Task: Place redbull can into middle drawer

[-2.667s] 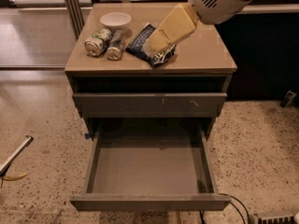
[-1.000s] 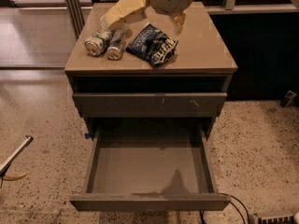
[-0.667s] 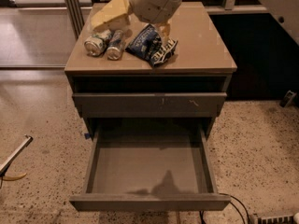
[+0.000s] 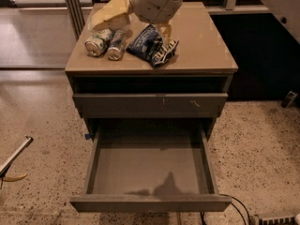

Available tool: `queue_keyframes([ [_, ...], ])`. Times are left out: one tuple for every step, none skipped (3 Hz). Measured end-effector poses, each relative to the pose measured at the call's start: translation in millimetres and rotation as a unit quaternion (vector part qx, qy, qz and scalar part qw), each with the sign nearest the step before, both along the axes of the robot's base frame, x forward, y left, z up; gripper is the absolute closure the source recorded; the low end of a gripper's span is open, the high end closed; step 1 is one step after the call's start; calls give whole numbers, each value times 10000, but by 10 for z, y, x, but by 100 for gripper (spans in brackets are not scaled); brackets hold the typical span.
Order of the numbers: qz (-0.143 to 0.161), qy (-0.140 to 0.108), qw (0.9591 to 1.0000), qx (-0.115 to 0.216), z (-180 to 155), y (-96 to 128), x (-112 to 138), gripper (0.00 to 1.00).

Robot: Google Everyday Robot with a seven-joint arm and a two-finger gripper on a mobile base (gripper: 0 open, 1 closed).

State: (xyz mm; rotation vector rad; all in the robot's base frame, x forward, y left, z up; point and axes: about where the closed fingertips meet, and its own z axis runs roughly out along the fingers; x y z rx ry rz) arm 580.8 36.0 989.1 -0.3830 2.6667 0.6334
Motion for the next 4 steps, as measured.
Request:
queue_keyframes([
  [-222, -174, 9996, 62, 48, 4, 1, 0],
  [-545, -368, 9976, 227, 83, 122, 87, 0],
  [-781, -572, 9941, 483, 79, 285, 168, 0],
  [-928, -798, 9905, 632, 25, 437, 338, 0],
])
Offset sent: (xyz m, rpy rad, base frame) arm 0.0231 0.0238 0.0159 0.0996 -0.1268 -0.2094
